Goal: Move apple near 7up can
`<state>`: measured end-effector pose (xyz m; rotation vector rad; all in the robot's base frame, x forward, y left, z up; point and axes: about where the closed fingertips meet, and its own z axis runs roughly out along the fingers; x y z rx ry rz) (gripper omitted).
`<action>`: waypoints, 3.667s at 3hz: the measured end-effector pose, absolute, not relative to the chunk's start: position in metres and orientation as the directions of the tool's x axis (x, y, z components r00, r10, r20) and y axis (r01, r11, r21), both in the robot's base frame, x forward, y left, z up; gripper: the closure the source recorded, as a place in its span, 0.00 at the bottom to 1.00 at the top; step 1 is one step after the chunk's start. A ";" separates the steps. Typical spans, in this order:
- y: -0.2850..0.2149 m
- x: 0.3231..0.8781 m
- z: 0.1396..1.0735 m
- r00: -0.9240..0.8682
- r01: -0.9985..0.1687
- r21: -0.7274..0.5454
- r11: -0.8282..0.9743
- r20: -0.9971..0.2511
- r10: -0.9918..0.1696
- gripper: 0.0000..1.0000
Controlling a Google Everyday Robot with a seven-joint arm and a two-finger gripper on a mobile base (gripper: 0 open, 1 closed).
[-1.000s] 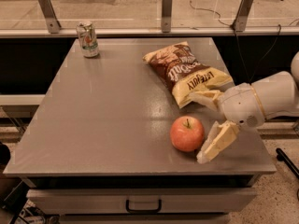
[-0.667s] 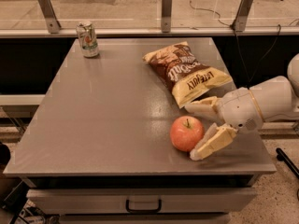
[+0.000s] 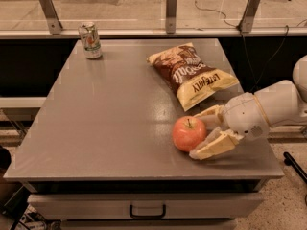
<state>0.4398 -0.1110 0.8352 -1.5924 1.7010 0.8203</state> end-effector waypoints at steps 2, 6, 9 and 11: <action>-0.108 0.439 0.836 -0.038 -0.998 0.006 0.056 -0.810 -0.586 1.00; -0.069 0.487 0.924 -0.040 -0.994 -0.039 0.098 -0.719 -0.694 1.00; -0.021 0.627 1.002 -0.040 -0.947 -0.181 0.266 -0.754 -0.656 1.00; 0.000 0.659 0.995 -0.069 -0.940 -0.187 0.286 -0.715 -0.695 1.00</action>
Offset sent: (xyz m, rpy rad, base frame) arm -0.0002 0.0016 0.0002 -0.0002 -0.0004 0.0030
